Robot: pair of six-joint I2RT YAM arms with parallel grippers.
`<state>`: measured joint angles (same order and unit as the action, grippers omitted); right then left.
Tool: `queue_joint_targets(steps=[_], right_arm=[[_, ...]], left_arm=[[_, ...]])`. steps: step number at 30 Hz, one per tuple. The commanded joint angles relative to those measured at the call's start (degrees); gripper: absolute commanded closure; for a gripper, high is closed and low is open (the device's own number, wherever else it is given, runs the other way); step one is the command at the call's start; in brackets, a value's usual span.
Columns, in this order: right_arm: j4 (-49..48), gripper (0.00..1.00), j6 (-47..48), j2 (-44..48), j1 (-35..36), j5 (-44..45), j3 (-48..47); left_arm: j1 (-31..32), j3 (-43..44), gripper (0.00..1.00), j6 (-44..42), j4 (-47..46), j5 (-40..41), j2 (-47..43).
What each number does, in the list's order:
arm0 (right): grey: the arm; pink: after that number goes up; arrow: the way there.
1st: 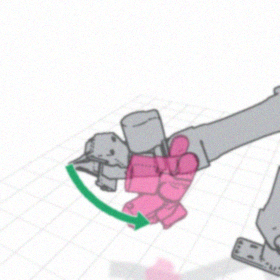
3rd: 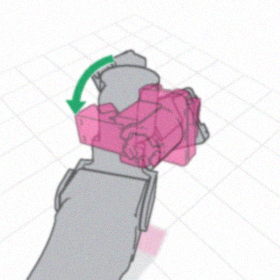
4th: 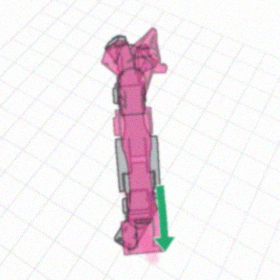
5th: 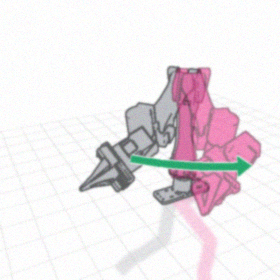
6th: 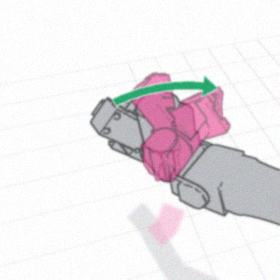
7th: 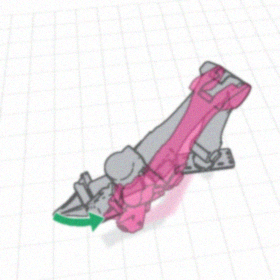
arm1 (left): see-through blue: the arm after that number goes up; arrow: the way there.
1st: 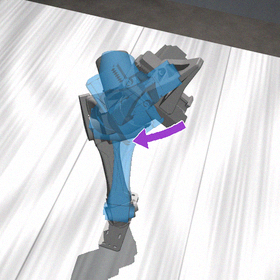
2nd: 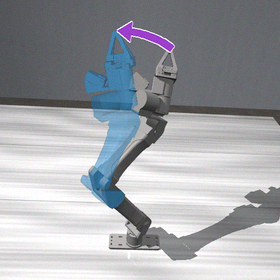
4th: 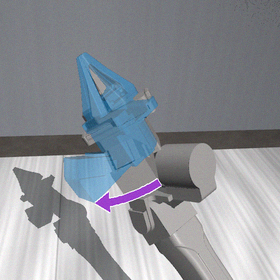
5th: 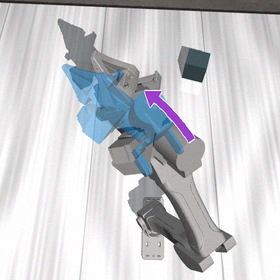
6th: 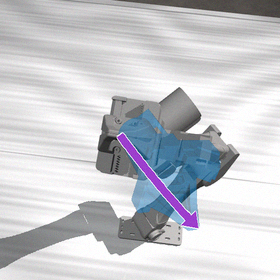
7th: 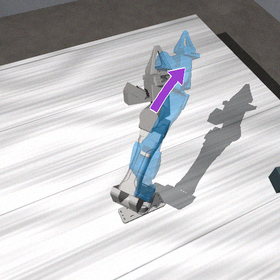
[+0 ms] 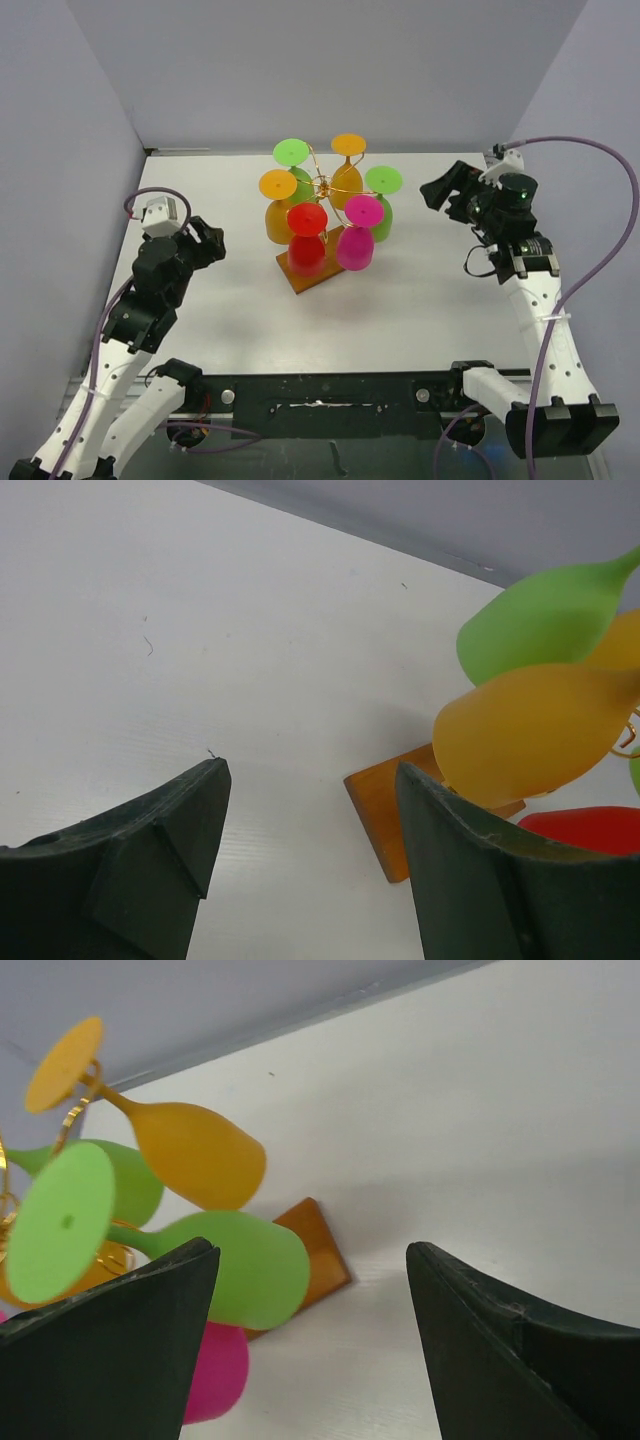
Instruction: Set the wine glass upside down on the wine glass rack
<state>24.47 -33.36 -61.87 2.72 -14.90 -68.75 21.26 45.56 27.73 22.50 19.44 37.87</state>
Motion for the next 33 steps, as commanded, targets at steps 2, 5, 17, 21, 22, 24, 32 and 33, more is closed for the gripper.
queue_joint_targets(steps=[2,5,17,21,22,24,32,33], right_arm=[[6.68,0.22,5.08,8.48,0.01,14.91,8.13],[8.81,0.22,5.68,15.27,0.00,19.36,11.30],[15.57,0.13,5.22,29.77,0.00,24.01,7.53],[16.50,0.04,6.41,31.36,0.00,23.44,4.64],[16.75,0.02,6.69,31.66,0.00,23.36,4.05],[16.96,0.01,7.07,31.85,0.00,23.25,2.93],[17.29,0.02,7.61,32.20,0.00,24.74,1.50],[17.52,0.02,7.47,31.90,0.00,25.17,1.17]], left_arm=[[-0.26,4.86,0.35,-5.14,2.99,-3.50,-1.28],[-0.32,6.43,0.35,-6.87,3.93,-2.93,-3.37],[-0.25,14.79,0.35,-8.03,11.42,-0.53,-9.78],[-0.33,15.12,0.35,-8.82,11.91,-0.85,-12.40],[-0.34,15.35,0.35,-9.09,12.07,-0.89,-12.69],[-0.31,16.04,0.35,-9.58,12.72,-0.73,-12.70],[-0.32,16.02,0.35,-9.51,13.17,-0.35,-12.55],[-0.34,15.90,0.35,-9.53,13.18,-0.44,-12.50]])
